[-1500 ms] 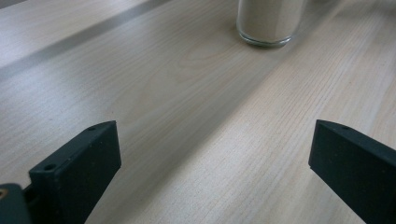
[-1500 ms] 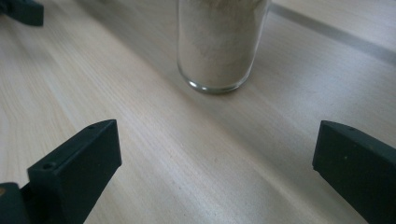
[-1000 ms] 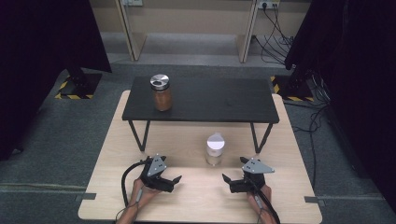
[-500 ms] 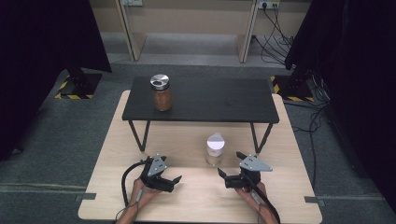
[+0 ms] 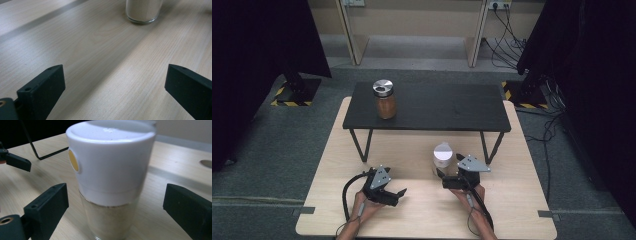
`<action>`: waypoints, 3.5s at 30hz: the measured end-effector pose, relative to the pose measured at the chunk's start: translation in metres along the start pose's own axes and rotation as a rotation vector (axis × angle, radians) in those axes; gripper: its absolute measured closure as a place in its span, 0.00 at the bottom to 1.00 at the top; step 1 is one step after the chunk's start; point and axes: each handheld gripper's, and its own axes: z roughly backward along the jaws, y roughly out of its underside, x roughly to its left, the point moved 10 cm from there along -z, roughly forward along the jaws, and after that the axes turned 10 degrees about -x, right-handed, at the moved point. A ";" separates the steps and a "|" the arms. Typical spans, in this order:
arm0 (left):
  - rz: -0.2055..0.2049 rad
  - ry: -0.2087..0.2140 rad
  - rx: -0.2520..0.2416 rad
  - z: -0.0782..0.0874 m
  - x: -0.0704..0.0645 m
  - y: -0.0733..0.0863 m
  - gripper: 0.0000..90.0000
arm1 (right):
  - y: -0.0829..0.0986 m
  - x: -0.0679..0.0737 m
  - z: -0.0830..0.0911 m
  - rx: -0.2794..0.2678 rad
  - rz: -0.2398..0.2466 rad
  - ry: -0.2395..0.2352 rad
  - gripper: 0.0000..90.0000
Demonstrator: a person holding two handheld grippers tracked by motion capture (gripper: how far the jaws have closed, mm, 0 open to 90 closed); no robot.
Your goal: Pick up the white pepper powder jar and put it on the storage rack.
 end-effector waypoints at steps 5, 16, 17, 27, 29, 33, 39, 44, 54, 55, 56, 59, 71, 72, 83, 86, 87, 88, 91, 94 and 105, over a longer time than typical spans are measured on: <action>-0.005 0.000 0.001 0.000 0.000 0.000 0.02 | 0.001 0.002 -0.012 0.012 0.003 -0.011 0.16; -0.008 0.000 0.002 0.000 -0.001 0.000 0.02 | -0.003 0.003 -0.020 0.009 0.014 -0.010 0.33; -0.006 0.000 0.002 0.000 -0.001 0.000 0.02 | -0.004 0.004 -0.020 0.011 0.021 -0.007 0.34; -0.007 0.000 0.003 0.000 -0.001 0.000 0.02 | -0.009 0.010 -0.016 0.016 0.020 0.011 0.34; -0.007 -0.001 0.002 0.000 -0.001 0.000 0.02 | -0.012 0.012 -0.013 0.002 0.010 0.008 0.34; -0.008 -0.001 0.003 0.000 -0.001 0.000 0.02 | -0.018 0.015 -0.010 0.004 0.036 0.003 0.34; -0.008 -0.001 0.004 0.000 -0.001 0.000 0.02 | -0.023 0.019 0.000 0.010 0.048 -0.010 0.34; -0.002 -0.002 0.002 0.000 -0.001 0.000 0.02 | -0.029 0.022 0.013 0.002 0.067 -0.030 0.34; -0.002 -0.002 0.002 0.000 -0.001 0.000 0.02 | -0.053 0.029 0.040 -0.023 0.077 -0.071 0.34; -0.002 -0.002 0.000 0.000 -0.001 0.000 0.02 | -0.056 0.029 0.042 -0.025 0.077 -0.078 0.34; 0.000 -0.002 0.000 0.000 -0.001 0.000 0.02 | -0.058 0.030 0.044 -0.027 0.080 -0.083 0.34; 0.001 -0.001 0.000 0.000 0.000 0.000 0.02 | -0.067 0.033 0.051 -0.029 0.094 -0.091 0.34; 0.004 -0.002 -0.001 0.000 -0.001 0.000 0.02 | -0.111 0.039 0.062 -0.050 0.123 -0.121 0.34; 0.003 -0.002 -0.001 0.000 -0.001 0.000 0.02 | -0.116 0.040 0.062 -0.051 0.126 -0.125 0.34; 0.001 0.001 0.003 -0.001 -0.001 0.000 0.02 | -0.170 0.049 0.057 -0.080 0.151 -0.149 0.34; 0.002 0.002 0.004 -0.001 -0.001 0.000 0.02 | -0.185 0.046 0.050 -0.085 0.142 -0.141 0.34; 0.001 0.002 0.005 -0.001 -0.001 0.000 0.02 | -0.189 0.044 0.047 -0.085 0.142 -0.133 0.34; 0.000 0.002 0.006 -0.001 -0.001 0.000 0.02 | -0.194 0.042 0.043 -0.084 0.143 -0.118 0.34; -0.001 0.003 0.006 -0.001 -0.001 0.000 0.03 | -0.205 0.034 0.032 -0.072 0.120 -0.091 0.34; 0.002 0.003 0.007 -0.001 -0.001 0.000 0.03 | -0.214 0.026 0.020 -0.066 0.100 -0.063 0.34; -0.006 0.009 0.013 -0.001 0.000 -0.001 0.03 | -0.236 -0.002 -0.025 -0.036 0.026 0.059 0.34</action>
